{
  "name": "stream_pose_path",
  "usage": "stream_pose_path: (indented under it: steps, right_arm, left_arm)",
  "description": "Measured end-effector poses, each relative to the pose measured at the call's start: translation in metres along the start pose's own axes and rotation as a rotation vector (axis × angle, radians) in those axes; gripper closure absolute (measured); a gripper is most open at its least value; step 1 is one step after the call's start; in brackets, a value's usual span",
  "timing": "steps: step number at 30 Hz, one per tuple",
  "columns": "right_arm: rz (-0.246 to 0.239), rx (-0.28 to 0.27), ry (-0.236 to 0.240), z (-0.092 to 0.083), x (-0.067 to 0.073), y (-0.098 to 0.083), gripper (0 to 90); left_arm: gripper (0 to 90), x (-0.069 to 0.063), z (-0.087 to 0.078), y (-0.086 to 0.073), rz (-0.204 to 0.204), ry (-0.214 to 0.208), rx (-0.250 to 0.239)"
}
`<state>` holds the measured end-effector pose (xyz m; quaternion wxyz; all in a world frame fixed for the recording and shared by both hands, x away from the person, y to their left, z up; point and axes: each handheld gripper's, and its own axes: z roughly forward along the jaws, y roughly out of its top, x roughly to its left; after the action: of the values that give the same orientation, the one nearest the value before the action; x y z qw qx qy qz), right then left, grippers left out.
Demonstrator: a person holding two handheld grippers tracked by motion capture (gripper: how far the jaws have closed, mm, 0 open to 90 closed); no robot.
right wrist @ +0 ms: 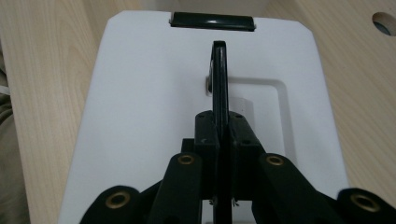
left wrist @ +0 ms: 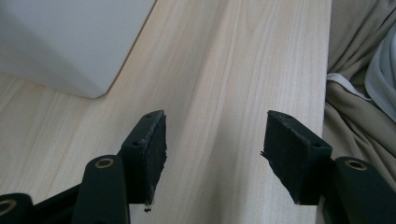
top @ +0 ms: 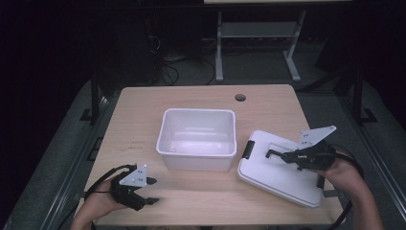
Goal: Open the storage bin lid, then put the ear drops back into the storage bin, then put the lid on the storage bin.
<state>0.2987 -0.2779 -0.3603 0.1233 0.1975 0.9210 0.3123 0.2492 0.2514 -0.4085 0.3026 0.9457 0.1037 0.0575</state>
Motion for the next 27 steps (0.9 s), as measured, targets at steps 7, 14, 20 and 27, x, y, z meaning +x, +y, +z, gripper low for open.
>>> stream_pose_path:
  steps: [7, 14, 20, 27]
  right_arm:
    - [-0.021, -0.004, -0.012, -0.015, 0.0, 0.007, 83.6]
    - [-0.026, -0.009, -0.017, -0.028, -0.001, 0.013, 83.6]
    - [-0.021, -0.025, -0.02, -0.041, -0.002, 0.019, 83.7]
    - [-0.023, -0.048, -0.031, -0.053, -0.002, 0.023, 83.6]
  left_arm:
    - [38.5, -0.001, -0.002, 0.001, 0.006, 0.002, -0.007]
    - [38.2, -0.001, -0.003, 0.001, 0.004, 0.003, -0.008]
    - [37.9, -0.001, -0.003, 0.001, -0.006, 0.001, -0.026]
    - [37.4, 0.0, -0.001, 0.001, 0.001, -0.003, -0.014]
